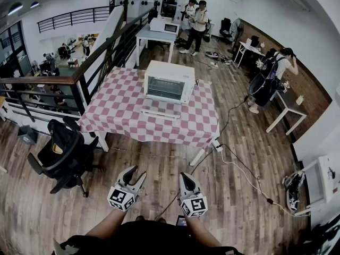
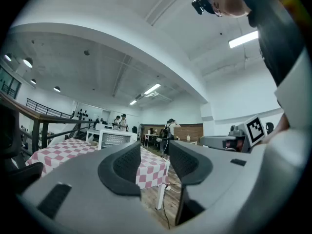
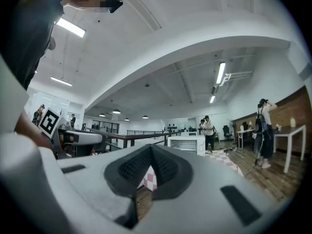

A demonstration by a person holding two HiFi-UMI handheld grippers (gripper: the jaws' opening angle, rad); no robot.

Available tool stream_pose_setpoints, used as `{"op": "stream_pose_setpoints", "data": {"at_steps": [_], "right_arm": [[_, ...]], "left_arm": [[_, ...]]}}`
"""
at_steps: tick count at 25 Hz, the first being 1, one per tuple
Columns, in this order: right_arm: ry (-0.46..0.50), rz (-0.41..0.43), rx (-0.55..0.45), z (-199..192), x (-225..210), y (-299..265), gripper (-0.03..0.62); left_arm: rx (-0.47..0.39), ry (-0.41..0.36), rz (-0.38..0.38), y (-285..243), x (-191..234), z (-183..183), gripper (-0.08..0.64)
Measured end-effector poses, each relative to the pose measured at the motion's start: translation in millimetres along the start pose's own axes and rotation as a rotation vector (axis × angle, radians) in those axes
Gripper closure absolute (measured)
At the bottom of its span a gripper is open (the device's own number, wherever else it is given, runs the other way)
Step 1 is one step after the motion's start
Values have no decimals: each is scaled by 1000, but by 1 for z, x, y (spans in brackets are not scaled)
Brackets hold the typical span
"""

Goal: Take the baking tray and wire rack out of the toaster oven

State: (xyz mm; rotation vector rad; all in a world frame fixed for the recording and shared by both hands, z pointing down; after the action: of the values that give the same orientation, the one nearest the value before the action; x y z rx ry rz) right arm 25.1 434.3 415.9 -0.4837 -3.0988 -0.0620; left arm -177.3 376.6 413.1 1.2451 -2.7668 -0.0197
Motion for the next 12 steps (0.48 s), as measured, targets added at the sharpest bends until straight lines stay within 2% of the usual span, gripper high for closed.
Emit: {"op": "stream_pose_setpoints", "data": {"at_steps": [4,12], "right_arm": [[-30,-21,24,-9,-17,19,589],[-42,-41,-19,-1,-35,46,589]], "left_arm": [[21,22,3,-1,-13,-12,387],[15,42,-9,-11,-33,-14,391]]}}
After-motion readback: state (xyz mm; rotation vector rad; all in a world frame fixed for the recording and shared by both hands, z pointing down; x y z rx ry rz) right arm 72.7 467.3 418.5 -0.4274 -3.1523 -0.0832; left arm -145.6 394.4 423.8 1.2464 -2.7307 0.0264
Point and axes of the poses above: the fingertips, and each gripper's own axes: y backward along the fingers, x to its left, z out of its top, the point moved 3 cm from there along y, backward along the fingers, and after that the axes turned 1 degree about z, right-handed, at the moved point
